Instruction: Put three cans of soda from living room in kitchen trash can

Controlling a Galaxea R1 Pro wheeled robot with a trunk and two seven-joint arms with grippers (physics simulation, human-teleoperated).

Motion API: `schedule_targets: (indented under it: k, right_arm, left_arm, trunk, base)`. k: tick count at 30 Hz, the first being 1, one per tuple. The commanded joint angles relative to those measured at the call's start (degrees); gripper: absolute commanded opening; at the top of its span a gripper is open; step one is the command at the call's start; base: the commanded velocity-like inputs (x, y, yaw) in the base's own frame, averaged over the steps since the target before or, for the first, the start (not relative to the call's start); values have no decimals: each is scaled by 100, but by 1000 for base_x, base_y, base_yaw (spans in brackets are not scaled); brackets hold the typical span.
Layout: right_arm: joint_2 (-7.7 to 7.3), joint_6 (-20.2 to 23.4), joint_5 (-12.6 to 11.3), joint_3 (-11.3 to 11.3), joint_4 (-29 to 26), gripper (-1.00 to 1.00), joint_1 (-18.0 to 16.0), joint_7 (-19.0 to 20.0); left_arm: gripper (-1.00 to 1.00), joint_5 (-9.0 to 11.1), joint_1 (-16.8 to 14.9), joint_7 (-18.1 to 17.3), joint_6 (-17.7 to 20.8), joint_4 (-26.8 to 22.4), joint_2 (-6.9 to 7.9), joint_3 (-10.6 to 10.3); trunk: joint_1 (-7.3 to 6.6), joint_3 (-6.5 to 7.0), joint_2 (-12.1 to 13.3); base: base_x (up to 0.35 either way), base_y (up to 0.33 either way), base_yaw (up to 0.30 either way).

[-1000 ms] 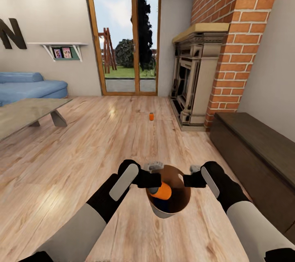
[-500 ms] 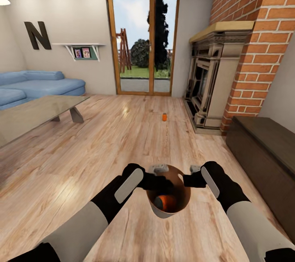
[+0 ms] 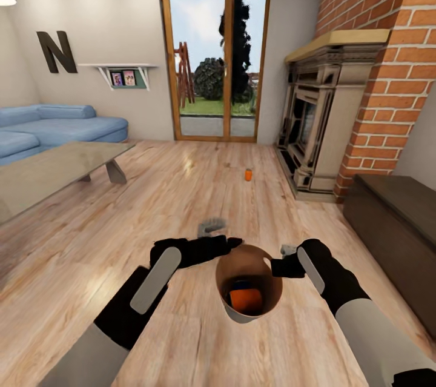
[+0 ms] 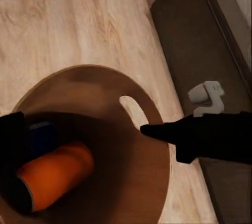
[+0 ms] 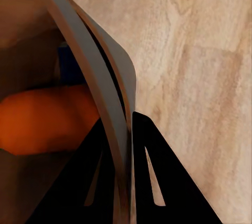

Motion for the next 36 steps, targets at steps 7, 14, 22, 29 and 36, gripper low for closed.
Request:
schedule_targets:
  k: [7,14,22,29,36]
  right_arm:
    - [-78,1,-141,-72,34,-100,-51,15]
    - [-106,1,-144,-90,12,-100,-56,14]
    - [-128,1,-138,-96,-22,-100,-50,22]
    - [-133,1,-135,-85,-262,-100,-5,23]
    - [-136,1,-128,-56,-388,-100,20,31]
  left_arm:
    - [100,25,491,-77,-75,-408,533,961]
    - [100,-2,869,-262,-98,-32,832,1484]
    - [100,-7,1447,-270,-1242,1964,855,1249]
    - [100,-19,1563,-248,-1695,2114,825,1221]
    - [100,-13,1777,-205,-1949,2066,872,1240]
  trunk:
    - [0,0,0]
    - [0,-19,0]
    - [0,-28,0]
    - [0,-28,0]
    - [0,-28,0]
  base:
    - [272,260,-27]
    - [281,250,-244]
    - [297,212,-281]
    - [307,166,-286]
    - [329,107,-176]
